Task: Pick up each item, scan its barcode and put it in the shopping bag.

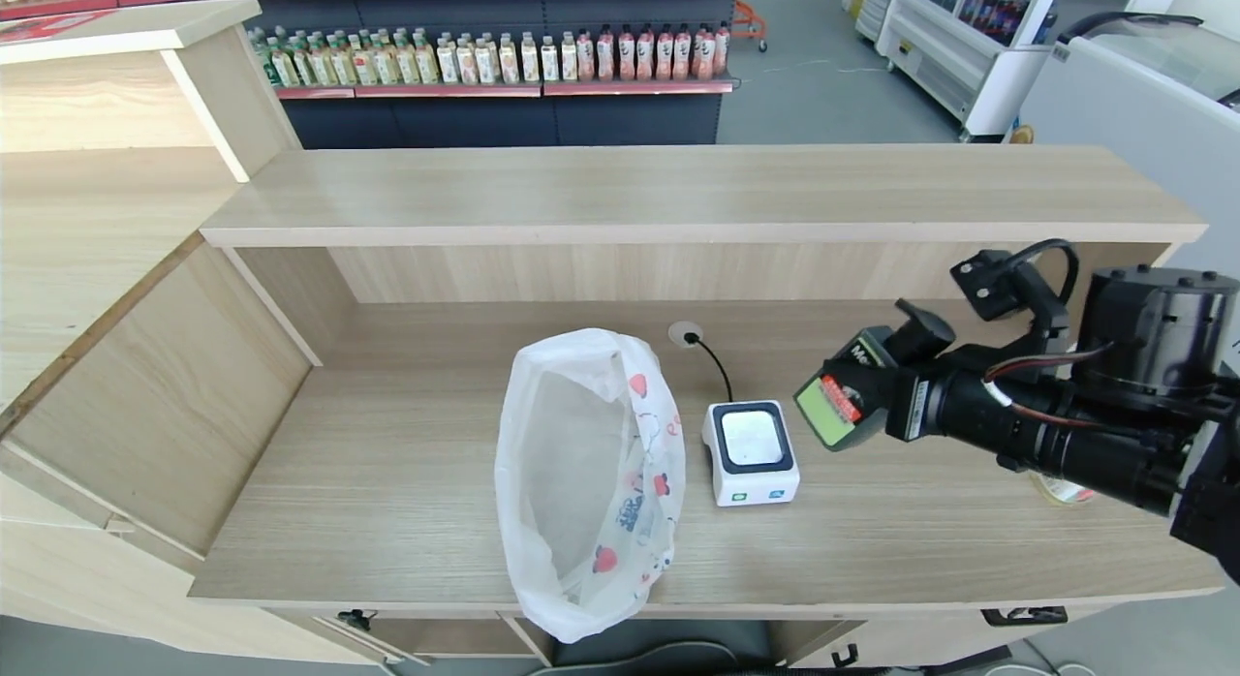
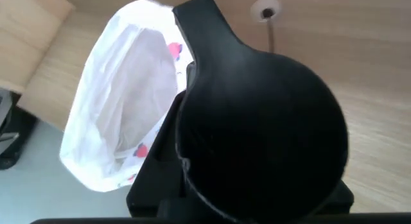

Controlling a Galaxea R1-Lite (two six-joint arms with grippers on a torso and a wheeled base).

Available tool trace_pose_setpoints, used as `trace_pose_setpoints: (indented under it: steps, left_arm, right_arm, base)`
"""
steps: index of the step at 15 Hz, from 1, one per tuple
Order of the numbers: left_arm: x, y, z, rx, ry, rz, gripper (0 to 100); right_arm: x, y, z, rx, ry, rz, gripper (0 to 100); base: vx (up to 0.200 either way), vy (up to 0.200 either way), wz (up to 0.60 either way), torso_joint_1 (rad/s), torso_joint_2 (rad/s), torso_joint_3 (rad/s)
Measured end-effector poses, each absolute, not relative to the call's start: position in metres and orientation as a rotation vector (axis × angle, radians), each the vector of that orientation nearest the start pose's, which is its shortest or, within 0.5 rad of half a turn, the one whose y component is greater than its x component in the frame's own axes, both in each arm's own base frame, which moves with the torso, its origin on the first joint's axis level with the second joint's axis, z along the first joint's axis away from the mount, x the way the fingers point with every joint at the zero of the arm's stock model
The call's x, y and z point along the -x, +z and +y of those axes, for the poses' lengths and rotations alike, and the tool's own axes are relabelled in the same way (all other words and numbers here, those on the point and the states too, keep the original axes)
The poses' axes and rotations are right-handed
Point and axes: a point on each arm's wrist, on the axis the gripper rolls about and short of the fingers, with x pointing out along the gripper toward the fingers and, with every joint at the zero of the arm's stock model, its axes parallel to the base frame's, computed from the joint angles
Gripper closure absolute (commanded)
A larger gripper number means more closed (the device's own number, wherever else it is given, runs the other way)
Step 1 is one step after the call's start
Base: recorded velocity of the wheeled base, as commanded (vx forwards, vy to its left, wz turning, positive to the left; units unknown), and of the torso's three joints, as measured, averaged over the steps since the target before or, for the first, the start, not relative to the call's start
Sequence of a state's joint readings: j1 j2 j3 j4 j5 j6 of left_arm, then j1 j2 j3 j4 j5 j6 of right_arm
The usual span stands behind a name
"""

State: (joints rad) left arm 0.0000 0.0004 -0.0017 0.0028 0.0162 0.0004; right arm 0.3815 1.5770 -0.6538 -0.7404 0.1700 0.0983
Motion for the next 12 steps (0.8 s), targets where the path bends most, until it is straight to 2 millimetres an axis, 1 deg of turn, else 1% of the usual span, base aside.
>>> trace_pose_setpoints:
  steps: [3,4,7,9,12]
  left_arm:
    - [0.023,0.076,0.000,-0.001,0.016,0.002,0]
    - [0.023,0.076,0.000,-0.002,0.017,0.002,0]
    - [0.023,0.076,0.000,-0.002,0.016,0.002,0]
    - [0.023,0.076,0.000,-0.002,0.017,0.002,0]
    - [0.023,0.076,0.000,-0.002,0.016,0.002,0]
  right_arm:
    - [-0.252,0.183,0.114,-0.077,0.585,0.237,100]
    - [-0.256,0.180,0.117,-0.078,0.593,0.246,100]
    - [-0.271,0.163,0.126,-0.079,0.593,0.304,100]
    - [-0.288,0.151,0.133,-0.064,0.585,0.332,100]
    - [-0.313,0.137,0.157,0.011,0.609,0.328,100]
  base:
    - [0.000,0.200,0.00,-0.009,0.00,0.001]
    - [0.000,0.000,0.00,0.000,0.00,0.000]
    - [0.000,0.000,0.00,0.000,0.00,0.000]
    - [0.000,0.000,0.00,0.000,0.00,0.000]
    - [0.000,0.000,0.00,0.000,0.00,0.000]
